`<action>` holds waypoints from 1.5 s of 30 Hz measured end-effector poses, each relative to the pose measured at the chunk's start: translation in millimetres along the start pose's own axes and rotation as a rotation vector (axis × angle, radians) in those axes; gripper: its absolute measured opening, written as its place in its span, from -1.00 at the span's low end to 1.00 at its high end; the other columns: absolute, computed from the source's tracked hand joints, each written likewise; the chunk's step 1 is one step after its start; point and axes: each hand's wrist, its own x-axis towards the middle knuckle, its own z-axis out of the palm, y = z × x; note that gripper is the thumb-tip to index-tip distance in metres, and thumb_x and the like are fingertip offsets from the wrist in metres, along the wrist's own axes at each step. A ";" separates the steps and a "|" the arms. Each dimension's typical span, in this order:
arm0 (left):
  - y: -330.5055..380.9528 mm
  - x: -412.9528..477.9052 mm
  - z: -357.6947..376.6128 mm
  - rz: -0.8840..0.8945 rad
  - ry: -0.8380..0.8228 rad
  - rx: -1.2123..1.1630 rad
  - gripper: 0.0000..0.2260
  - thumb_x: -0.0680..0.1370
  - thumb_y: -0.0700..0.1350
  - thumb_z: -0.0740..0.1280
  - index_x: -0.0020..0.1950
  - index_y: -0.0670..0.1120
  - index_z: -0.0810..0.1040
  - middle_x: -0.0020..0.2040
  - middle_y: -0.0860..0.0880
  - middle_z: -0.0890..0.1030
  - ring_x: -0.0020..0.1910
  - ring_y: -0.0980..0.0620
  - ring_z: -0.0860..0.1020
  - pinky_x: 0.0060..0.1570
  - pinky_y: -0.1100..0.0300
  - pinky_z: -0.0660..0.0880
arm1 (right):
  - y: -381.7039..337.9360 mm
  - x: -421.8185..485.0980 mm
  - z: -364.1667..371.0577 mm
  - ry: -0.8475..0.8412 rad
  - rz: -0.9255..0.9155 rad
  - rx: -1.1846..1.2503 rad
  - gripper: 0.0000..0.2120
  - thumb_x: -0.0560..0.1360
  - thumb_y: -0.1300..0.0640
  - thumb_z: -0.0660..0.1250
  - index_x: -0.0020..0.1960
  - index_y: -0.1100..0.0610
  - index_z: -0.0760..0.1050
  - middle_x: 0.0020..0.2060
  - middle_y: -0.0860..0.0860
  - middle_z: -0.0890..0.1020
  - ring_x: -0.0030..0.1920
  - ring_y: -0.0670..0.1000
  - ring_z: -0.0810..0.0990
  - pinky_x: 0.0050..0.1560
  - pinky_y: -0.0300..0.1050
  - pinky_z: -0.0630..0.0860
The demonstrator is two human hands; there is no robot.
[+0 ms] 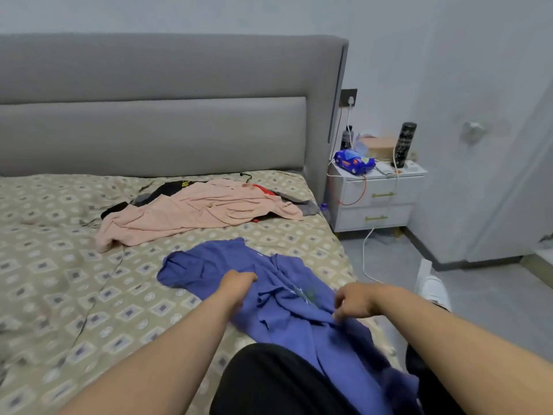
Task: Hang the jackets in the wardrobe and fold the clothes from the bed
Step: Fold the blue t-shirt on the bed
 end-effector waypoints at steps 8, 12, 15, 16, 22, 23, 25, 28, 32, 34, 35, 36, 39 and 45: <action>-4.2 72.9 -1.7 0.282 -0.017 0.429 -0.64 0.56 -0.20 0.28 -0.31 0.02 0.15 -0.34 0.06 0.18 -0.31 0.05 0.16 -0.29 0.13 0.14 | 4.2 67.9 32.0 0.260 -0.164 0.259 -0.62 0.50 0.15 0.28 0.32 0.15 0.50 0.29 0.08 0.54 0.29 0.13 0.51 0.22 -0.12 0.41; 1.9 121.2 2.1 0.246 0.010 0.510 -0.75 0.60 -0.14 0.27 -0.18 0.11 0.26 -0.19 0.13 0.32 -0.06 0.01 0.31 -0.03 0.13 0.29 | -0.7 116.1 23.7 0.312 -0.239 0.316 -0.68 0.49 0.11 0.25 0.20 0.20 0.48 0.18 0.10 0.52 0.21 0.20 0.50 0.16 -0.08 0.42; 3.8 156.5 -1.9 0.200 0.059 0.515 -0.97 0.59 -0.15 0.25 -0.01 -0.02 0.43 -0.09 0.08 0.43 -0.01 -0.04 0.42 -0.01 0.11 0.35 | -8.1 159.1 13.5 0.380 -0.273 0.380 -0.54 0.58 0.13 0.28 0.46 0.17 0.36 0.40 0.07 0.43 0.39 0.10 0.40 0.32 -0.20 0.27; 1.3 167.9 -3.6 0.180 0.061 0.512 -0.83 0.59 -0.14 0.25 0.17 -0.08 0.46 0.02 0.07 0.45 0.05 -0.05 0.45 0.03 0.12 0.37 | -14.4 173.5 8.5 0.394 -0.286 0.426 -0.53 0.58 0.15 0.29 0.48 0.16 0.34 0.42 0.06 0.42 0.40 0.08 0.40 0.32 -0.24 0.25; -11.4 208.0 -1.9 0.124 -0.005 0.635 -0.44 0.64 0.00 0.22 0.60 -0.05 0.13 0.53 -0.04 0.30 0.48 -0.07 0.31 0.34 0.18 0.25 | -45.9 241.0 15.4 0.227 -0.302 0.623 -0.38 0.61 0.09 0.30 0.59 0.14 0.14 0.54 0.04 0.27 0.52 0.05 0.26 0.44 -0.20 0.15; -9.2 213.4 -2.4 0.116 -0.016 0.690 -0.39 0.64 0.03 0.21 0.63 -0.04 0.04 0.57 -0.07 0.23 0.51 -0.08 0.26 0.39 0.14 0.23 | -49.1 244.8 20.4 0.229 -0.290 0.592 -0.39 0.60 0.07 0.32 0.58 0.14 0.19 0.51 0.05 0.32 0.50 0.07 0.29 0.44 -0.18 0.17; -1.7 224.3 -4.2 0.065 -0.036 0.753 -0.32 0.64 0.09 0.19 0.64 -0.04 -0.10 0.56 -0.11 0.24 0.49 -0.13 0.30 0.37 0.09 0.30 | -53.5 248.9 28.3 0.255 -0.272 0.601 -0.65 0.55 0.11 0.35 0.33 0.11 0.53 0.24 0.04 0.59 0.28 0.08 0.52 0.30 -0.08 0.38; 13.2 228.6 -5.4 -0.010 -0.098 0.859 -0.49 0.62 0.06 0.23 0.52 -0.08 0.22 0.27 -0.11 0.51 0.09 -0.18 0.57 -0.05 0.07 0.54 | -50.9 241.9 30.6 0.261 -0.265 0.718 -0.75 0.49 0.24 0.31 -0.35 0.13 0.42 -0.41 -0.01 0.45 -0.30 0.01 0.42 -0.17 -0.03 0.41; 16.2 213.0 -4.3 0.070 -0.093 1.084 -0.84 0.60 -0.02 0.27 0.02 -0.10 0.54 0.03 -0.14 0.64 -0.02 -0.14 0.57 -0.04 0.09 0.48 | -18.3 210.9 16.1 0.350 -0.153 0.964 -0.91 0.52 0.30 0.31 -0.12 0.33 0.51 -0.30 0.10 0.49 -0.25 0.03 0.41 -0.23 -0.11 0.33; 16.0 196.6 -4.1 0.121 -0.062 0.976 -0.87 0.55 -0.03 0.31 -0.12 -0.08 0.52 -0.17 -0.06 0.62 -0.18 -0.05 0.55 -0.21 0.13 0.44 | 0.6 192.2 1.5 0.465 -0.118 0.940 -0.97 0.51 0.33 0.32 -0.12 0.28 0.51 -0.27 0.09 0.52 -0.22 0.04 0.43 -0.25 -0.18 0.34; 19.1 187.0 -5.4 0.165 -0.019 0.916 -0.86 0.52 -0.06 0.33 -0.19 -0.07 0.49 -0.24 -0.04 0.59 -0.24 -0.04 0.53 -0.30 0.14 0.39 | 7.6 182.5 -7.4 0.513 -0.120 0.914 -0.97 0.50 0.34 0.32 -0.12 0.28 0.50 -0.26 0.09 0.53 -0.22 0.04 0.43 -0.27 -0.23 0.32; 24.8 176.3 -7.7 0.217 0.037 0.877 -0.84 0.50 -0.08 0.34 -0.25 -0.07 0.45 -0.29 -0.05 0.55 -0.27 -0.07 0.53 -0.34 0.15 0.36 | 12.2 170.7 -18.0 0.552 -0.121 0.887 -0.97 0.51 0.34 0.31 -0.11 0.29 0.49 -0.26 0.09 0.53 -0.23 0.03 0.42 -0.30 -0.25 0.30; 50.9 145.7 -19.9 0.442 0.212 0.860 -0.81 0.46 -0.13 0.33 -0.35 -0.10 0.47 -0.30 -0.09 0.45 -0.23 -0.18 0.49 -0.33 0.10 0.36 | 20.7 138.4 -49.0 0.661 -0.144 0.829 -0.88 0.53 0.30 0.29 -0.18 0.21 0.42 -0.32 0.03 0.48 -0.31 -0.04 0.36 -0.34 -0.25 0.28; 126.8 70.0 -43.9 0.692 0.282 0.510 -0.77 0.48 -0.18 0.24 -0.37 -0.05 0.32 -0.39 0.02 0.40 -0.29 -0.06 0.36 -0.33 0.08 0.26 | 19.4 68.0 -108.8 0.855 -0.242 0.731 -0.77 0.54 0.27 0.32 -0.27 0.12 0.40 -0.39 -0.03 0.45 -0.33 -0.04 0.36 -0.38 -0.26 0.24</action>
